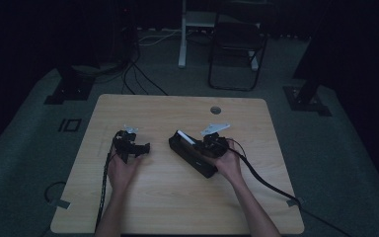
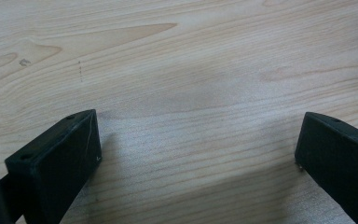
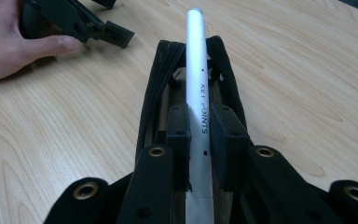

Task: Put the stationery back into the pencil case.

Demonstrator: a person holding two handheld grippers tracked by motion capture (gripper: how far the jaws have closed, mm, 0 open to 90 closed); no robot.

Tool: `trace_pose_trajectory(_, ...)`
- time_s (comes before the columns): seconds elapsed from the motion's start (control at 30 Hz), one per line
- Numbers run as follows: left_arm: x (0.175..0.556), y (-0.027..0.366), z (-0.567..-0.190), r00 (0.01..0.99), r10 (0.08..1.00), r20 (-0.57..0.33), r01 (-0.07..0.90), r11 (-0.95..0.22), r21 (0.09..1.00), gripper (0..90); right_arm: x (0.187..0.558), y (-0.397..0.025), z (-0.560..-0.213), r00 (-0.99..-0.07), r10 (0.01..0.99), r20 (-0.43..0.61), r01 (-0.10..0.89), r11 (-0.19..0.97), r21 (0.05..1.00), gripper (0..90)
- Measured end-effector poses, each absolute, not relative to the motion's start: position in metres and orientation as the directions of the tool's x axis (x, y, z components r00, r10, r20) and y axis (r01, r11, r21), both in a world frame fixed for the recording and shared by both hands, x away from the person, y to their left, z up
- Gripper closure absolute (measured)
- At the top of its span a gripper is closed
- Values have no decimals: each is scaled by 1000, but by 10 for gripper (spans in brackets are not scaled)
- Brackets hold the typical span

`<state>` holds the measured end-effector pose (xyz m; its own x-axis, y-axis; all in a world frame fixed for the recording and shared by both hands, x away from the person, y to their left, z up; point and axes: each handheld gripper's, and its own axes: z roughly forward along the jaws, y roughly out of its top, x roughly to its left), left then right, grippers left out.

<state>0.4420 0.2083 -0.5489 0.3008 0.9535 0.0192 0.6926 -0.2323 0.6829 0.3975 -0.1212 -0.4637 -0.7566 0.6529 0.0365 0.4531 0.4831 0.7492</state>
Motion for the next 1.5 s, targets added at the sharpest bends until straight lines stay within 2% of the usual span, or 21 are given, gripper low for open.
trace_pose_trajectory(1.17, 442, 208, -549, 300, 954, 19, 693, -232, 683, 5, 398, -114, -479, -752, 659, 30, 487, 524, 699, 780)
trace_pose_trajectory(1.3, 442, 208, -549, 300, 954, 19, 693, -231, 683, 5, 398, -115, -477, -750, 660, 41, 485, 506, 713, 627)
trace_pose_trajectory(1.5, 442, 208, -549, 300, 954, 19, 693, -231, 683, 6, 394, -121, -464, -735, 676, 45, 472, 463, 750, 535)
